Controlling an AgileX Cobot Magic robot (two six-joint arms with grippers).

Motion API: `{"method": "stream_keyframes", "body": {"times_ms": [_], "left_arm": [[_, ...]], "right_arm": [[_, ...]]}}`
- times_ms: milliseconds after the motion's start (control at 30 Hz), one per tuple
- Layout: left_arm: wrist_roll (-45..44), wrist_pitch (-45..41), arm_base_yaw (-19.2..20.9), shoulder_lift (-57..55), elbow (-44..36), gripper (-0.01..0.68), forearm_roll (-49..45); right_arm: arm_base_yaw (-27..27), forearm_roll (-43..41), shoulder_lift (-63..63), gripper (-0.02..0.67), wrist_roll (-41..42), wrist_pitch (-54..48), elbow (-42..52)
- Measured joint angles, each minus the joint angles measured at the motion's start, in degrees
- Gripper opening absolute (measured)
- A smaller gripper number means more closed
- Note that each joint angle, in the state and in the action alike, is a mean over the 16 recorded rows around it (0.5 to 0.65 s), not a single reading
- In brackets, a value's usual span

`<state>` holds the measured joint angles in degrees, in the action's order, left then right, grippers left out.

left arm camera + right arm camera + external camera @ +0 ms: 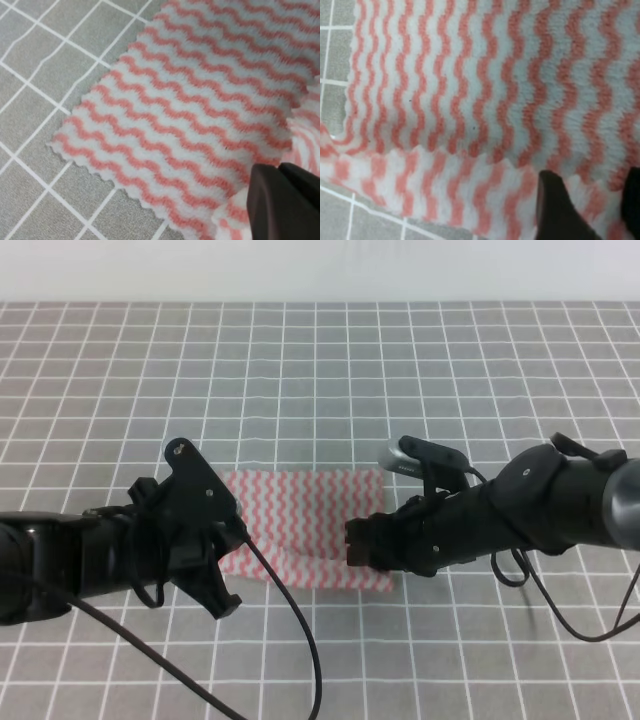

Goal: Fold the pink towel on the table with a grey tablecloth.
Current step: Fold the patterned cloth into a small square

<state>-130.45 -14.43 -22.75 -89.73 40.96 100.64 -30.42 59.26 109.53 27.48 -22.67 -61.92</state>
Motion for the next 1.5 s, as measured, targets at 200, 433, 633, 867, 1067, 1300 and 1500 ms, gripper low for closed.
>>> {"method": "stream_keyframes", "body": {"times_ms": [200,433,633,867,1067,1300,1500], "left_arm": [[0.0,-0.1,0.0,0.1,0.0,-0.002,0.1],[0.0,-0.2,0.0,0.1,0.0,-0.002,0.1],[-0.1,-0.3,0.0,0.1,0.0,-0.002,0.0],[0.0,-0.7,0.0,0.1,0.0,-0.002,0.1],[0.0,-1.0,0.0,0.1,0.0,-0.002,0.2],[0.3,-0.9,0.0,-0.1,0.8,-0.003,0.2],[0.9,-0.1,0.0,-0.6,2.4,-0.003,0.3]], "right_arm": [[0.0,-2.3,0.3,0.164,0.0,-0.3,-0.1],[0.1,-4.3,0.2,0.050,0.0,-0.6,-0.2],[0.1,-5.1,-0.8,0.000,0.0,-1.3,-0.3],[0.0,-5.1,-3.3,-0.013,0.2,-2.2,-0.3],[0.0,-4.9,-5.3,-0.014,0.7,-1.5,-0.3],[0.0,-3.9,-6.0,-0.015,1.2,0.8,-0.8],[0.0,-3.1,-5.9,-0.015,1.4,3.1,-1.6]]}}
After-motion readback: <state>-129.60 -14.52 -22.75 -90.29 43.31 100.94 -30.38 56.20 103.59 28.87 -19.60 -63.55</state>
